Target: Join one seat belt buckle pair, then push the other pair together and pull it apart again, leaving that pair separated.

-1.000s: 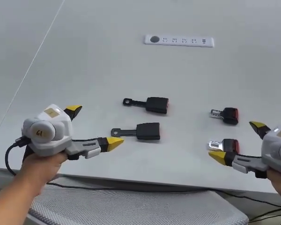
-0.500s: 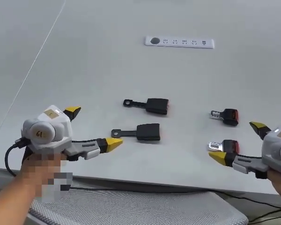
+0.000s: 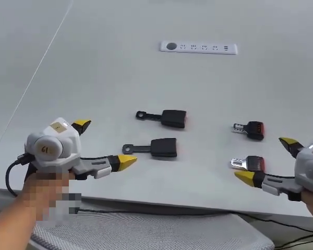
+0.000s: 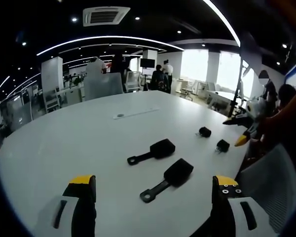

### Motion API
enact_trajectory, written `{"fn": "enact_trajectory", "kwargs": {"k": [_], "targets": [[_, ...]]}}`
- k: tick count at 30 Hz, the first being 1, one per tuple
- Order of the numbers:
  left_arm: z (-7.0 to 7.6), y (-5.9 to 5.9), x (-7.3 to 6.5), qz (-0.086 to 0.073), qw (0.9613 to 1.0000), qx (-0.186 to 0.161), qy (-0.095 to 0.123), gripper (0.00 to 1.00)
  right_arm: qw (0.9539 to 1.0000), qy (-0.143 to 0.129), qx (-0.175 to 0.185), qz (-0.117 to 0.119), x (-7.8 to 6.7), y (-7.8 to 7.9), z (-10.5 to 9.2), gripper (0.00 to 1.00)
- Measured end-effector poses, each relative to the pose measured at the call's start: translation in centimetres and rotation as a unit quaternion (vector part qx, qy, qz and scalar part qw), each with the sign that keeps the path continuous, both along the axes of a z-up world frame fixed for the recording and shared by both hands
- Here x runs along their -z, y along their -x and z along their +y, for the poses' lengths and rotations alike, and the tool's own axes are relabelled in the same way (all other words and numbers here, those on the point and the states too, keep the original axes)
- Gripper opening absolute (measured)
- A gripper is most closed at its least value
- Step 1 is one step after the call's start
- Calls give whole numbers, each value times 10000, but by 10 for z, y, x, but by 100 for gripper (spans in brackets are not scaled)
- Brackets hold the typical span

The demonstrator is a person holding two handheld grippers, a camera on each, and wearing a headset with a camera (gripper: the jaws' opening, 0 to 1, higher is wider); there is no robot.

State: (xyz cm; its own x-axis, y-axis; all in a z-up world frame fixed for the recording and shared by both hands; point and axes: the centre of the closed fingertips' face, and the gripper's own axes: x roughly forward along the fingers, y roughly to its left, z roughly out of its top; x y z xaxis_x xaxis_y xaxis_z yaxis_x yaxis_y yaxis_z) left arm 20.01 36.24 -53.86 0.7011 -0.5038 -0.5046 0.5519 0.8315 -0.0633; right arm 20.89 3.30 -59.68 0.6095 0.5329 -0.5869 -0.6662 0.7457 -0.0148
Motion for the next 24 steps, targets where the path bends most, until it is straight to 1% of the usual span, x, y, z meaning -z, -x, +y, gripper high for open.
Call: {"fn": "enact_trajectory", "kwargs": {"k": [3, 8, 13, 24], "targets": [[-2, -1, 1, 13, 10000, 11, 6, 100, 10000, -35, 17, -11, -1, -1, -2, 98], [-9, -1, 3, 22, 10000, 68, -6, 100, 10000, -9, -14, 43, 1, 1, -6, 98], [-16, 0, 6, 53, 9999, 149, -29, 100, 10000, -58, 1, 81, 3, 3, -8, 98], [-20, -3, 5, 56, 9998, 175, -60, 100, 9999, -66, -31, 128, 4, 3, -14, 98]]}}
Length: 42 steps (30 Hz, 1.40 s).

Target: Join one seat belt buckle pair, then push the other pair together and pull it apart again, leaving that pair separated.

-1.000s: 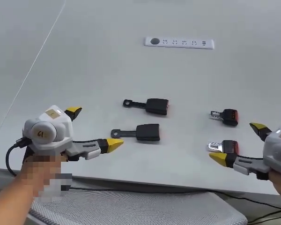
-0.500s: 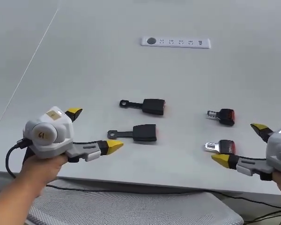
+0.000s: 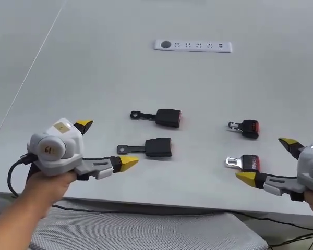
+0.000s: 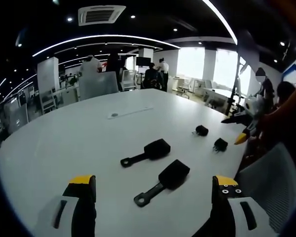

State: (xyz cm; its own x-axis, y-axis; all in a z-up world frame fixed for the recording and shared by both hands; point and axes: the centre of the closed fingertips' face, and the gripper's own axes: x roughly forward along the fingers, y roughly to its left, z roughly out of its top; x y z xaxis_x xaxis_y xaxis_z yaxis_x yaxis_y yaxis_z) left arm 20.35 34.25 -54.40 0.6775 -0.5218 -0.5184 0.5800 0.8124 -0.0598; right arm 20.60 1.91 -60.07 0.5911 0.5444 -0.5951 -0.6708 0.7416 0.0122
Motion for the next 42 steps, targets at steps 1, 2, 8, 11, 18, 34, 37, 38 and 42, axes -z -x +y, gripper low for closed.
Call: {"fn": "enact_trajectory", "kwargs": {"k": [1, 2, 8, 11, 18, 34, 37, 38, 42], "targets": [[0, 0, 0, 3, 10000, 10, -10, 100, 10000, 7, -11, 10, 0, 0, 0, 98], [0, 0, 1, 5, 10000, 21, -25, 100, 10000, 4, -20, 13, 0, 0, -1, 98], [-2, 0, 3, 45, 10000, 67, -37, 100, 9999, 103, -75, 52, 3, -3, -7, 97], [-4, 1, 6, 74, 9999, 91, -51, 100, 9999, 106, -110, 78, 4, -3, -7, 97], [-7, 0, 11, 121, 9997, 185, -99, 99, 9995, 158, -186, 177, 11, -4, -12, 96], [-12, -8, 24, 208, 9986, 379, -296, 98, 9982, 197, -460, 340, 22, -6, -13, 95], [-14, -11, 26, 223, 9986, 380, -290, 98, 9978, 207, -497, 383, 25, -7, -14, 95], [-14, -11, 27, 225, 9986, 391, -286, 98, 9976, 191, -513, 421, 26, -6, -13, 95], [-19, -14, 27, 213, 9982, 453, -323, 98, 9973, 179, -543, 465, 29, -8, -13, 94]]}}
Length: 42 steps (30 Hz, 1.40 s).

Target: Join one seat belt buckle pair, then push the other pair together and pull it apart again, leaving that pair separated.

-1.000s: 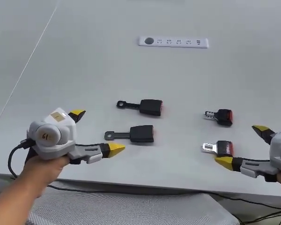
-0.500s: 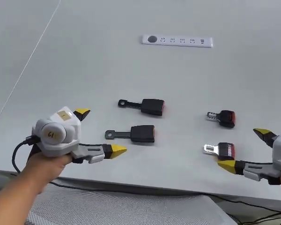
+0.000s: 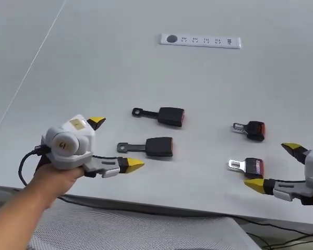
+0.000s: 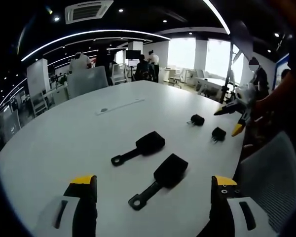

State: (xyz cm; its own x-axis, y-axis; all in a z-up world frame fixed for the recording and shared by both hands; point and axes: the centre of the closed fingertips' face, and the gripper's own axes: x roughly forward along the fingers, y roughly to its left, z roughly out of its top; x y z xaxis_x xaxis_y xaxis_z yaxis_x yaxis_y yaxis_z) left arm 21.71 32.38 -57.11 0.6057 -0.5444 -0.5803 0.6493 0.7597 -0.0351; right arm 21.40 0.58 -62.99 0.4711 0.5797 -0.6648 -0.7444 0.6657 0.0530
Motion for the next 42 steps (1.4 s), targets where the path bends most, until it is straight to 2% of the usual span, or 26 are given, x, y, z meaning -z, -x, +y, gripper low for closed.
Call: {"fn": "enact_trajectory", "kwargs": {"k": [6, 10, 16, 27, 34, 36, 39, 42], "targets": [[-9, -2, 3, 47, 9999, 136, -85, 98, 9999, 29, -124, 30, 2, -1, -1, 94], [-15, -2, 6, 127, 9996, 228, -75, 97, 9998, 95, -182, 51, 6, -2, -4, 93], [-25, -2, 15, 234, 9985, 447, -190, 96, 9994, 108, -276, 160, 13, 0, -4, 92], [-28, -11, 29, 380, 9977, 541, -163, 94, 9990, 75, -373, 222, 18, -5, -2, 91], [-33, -11, 35, 503, 9964, 657, -209, 92, 9978, 48, -557, 350, 22, -4, -1, 85], [-36, -11, 37, 520, 9960, 710, -165, 91, 9975, 68, -617, 336, 23, -4, -1, 83], [-40, -10, 45, 630, 9945, 807, -242, 91, 9966, 58, -723, 379, 24, -4, 1, 83], [-44, -11, 48, 644, 9934, 912, -272, 90, 9956, 85, -824, 433, 26, -3, 0, 82]]}}
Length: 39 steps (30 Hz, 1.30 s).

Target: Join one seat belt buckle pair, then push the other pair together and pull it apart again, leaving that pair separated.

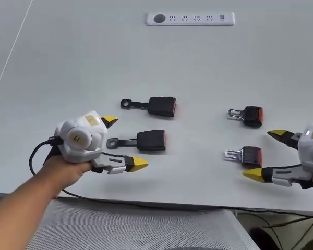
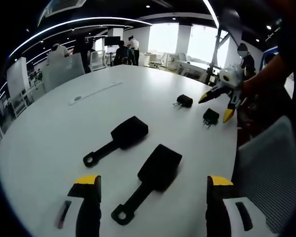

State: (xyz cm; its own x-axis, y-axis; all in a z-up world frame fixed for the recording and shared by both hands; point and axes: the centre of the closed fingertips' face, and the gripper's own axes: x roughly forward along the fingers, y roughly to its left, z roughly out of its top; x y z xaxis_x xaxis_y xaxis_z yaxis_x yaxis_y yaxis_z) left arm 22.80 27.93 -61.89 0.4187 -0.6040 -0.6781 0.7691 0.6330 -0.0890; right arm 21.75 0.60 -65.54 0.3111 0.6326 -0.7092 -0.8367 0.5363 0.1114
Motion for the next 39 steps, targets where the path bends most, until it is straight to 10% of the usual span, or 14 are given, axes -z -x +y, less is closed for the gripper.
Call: {"fn": "enact_trajectory", "kwargs": {"k": [21, 39], "targets": [[-15, -4, 42, 400, 9931, 980, -512, 78, 9958, 105, -893, 161, 7, 8, 6, 67], [-14, -13, 54, 159, 9858, 1503, -725, 66, 9930, 210, -1154, 165, 8, 14, 2, 55]]}}
